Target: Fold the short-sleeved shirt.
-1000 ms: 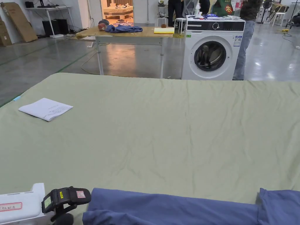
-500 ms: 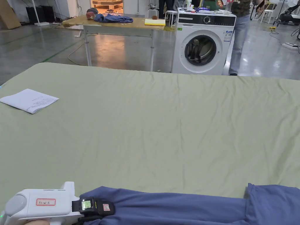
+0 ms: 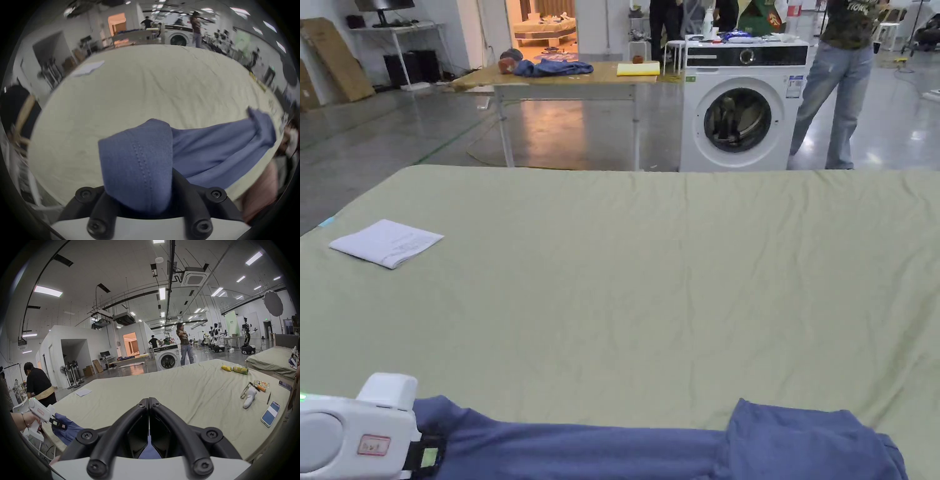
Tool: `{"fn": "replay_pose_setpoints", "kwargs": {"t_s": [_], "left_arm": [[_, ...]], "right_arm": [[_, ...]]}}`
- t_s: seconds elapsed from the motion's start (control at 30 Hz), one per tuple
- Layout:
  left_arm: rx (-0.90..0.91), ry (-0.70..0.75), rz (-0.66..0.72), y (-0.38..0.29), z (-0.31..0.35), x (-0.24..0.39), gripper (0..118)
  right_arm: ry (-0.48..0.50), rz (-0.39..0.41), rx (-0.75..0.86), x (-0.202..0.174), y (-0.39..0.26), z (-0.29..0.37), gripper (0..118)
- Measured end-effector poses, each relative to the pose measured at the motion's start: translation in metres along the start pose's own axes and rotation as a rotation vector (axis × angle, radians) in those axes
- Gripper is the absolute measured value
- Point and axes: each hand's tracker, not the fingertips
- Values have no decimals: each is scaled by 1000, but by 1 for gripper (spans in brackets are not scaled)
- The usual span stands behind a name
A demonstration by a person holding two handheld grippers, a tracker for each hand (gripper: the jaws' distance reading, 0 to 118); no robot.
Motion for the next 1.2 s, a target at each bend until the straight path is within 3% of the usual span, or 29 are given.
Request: {"fn": "replay_pose_setpoints", "kwargs": {"t_s": [0.1,0.23,0.27,0.33,0.47,0.57,0.6,0.67,0.73,0.8,1.07,1.2], "left_arm": [[18,-299,121,12,-1,43,2],[-53,-547,122,25,-25,131,11],[-62,-608,101,34,-35,137,30],[-68,-645,80,39,-48,166,90],[-47,-684,92,44,-36,171,94],[18,-583,49,41,-16,151,94],[37,-516,36,39,-10,143,93],[91,-389,-33,31,0,135,70],[134,-277,-140,23,1,135,3],[122,-216,-191,16,-12,141,1],[-111,-345,-263,-16,-95,208,1],[-46,-333,-387,-36,-72,251,1]], "right_arm": [[-3,-13,-9,8,-3,2,0],[-10,-45,-7,14,-2,10,0],[-11,-49,-6,15,-1,12,0],[-16,-50,-9,18,0,15,0],[-24,-47,-12,25,0,20,0],[-27,-48,-10,29,-2,20,0],[-26,-53,-13,31,-3,18,0],[-22,-65,-18,33,-5,16,0],[-20,-75,-26,34,-8,12,0],[-17,-82,-35,34,-10,11,0],[-12,-88,-68,35,-14,10,0],[-23,-91,-79,35,-15,10,0]]}}
